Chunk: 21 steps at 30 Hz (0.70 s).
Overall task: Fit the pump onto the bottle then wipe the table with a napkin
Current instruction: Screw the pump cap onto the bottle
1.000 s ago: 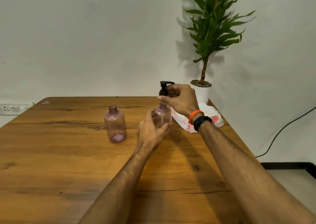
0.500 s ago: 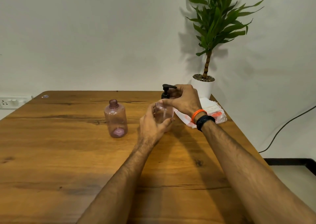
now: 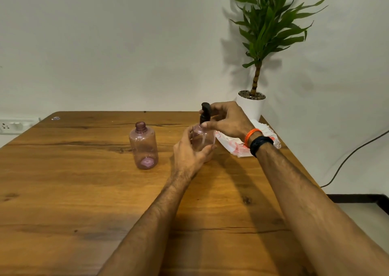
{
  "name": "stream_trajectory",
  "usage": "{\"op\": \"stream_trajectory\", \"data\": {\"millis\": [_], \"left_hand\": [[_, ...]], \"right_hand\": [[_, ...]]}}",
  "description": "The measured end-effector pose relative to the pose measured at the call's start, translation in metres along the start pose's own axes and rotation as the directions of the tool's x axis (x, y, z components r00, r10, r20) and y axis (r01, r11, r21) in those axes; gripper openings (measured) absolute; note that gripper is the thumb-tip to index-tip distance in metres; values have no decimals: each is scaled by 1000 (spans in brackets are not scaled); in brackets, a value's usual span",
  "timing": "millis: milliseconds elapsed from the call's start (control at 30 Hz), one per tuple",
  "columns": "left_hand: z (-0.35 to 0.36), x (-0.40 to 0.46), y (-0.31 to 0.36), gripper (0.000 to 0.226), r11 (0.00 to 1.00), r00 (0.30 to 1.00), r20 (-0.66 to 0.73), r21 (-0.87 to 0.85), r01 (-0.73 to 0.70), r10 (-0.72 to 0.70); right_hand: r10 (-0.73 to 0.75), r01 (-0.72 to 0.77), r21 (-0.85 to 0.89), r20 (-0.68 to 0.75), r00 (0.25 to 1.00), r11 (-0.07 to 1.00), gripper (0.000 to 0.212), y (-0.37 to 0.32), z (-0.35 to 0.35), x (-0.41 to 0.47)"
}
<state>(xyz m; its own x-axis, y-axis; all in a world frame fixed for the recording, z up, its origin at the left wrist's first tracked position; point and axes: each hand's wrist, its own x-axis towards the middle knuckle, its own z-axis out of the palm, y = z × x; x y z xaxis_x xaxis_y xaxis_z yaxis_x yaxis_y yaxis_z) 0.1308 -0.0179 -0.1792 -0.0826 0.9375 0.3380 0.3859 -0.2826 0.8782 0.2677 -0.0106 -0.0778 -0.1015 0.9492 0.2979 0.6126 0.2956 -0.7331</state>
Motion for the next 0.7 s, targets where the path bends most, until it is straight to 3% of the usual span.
{"op": "stream_trajectory", "data": {"millis": [200, 433, 700], "left_hand": [[0, -1, 2, 79, 1000, 1000, -12, 22, 9, -9], [-2, -2, 5, 78, 1000, 1000, -13, 0, 5, -5], [-3, -3, 4, 76, 1000, 1000, 0, -19, 18, -18]], "right_hand": [[57, -63, -25, -186, 981, 998, 48, -2, 12, 2], [35, -35, 16, 4, 999, 999, 49, 1, -1, 1], [50, -45, 72, -72, 996, 996, 52, 2, 4, 4]]}}
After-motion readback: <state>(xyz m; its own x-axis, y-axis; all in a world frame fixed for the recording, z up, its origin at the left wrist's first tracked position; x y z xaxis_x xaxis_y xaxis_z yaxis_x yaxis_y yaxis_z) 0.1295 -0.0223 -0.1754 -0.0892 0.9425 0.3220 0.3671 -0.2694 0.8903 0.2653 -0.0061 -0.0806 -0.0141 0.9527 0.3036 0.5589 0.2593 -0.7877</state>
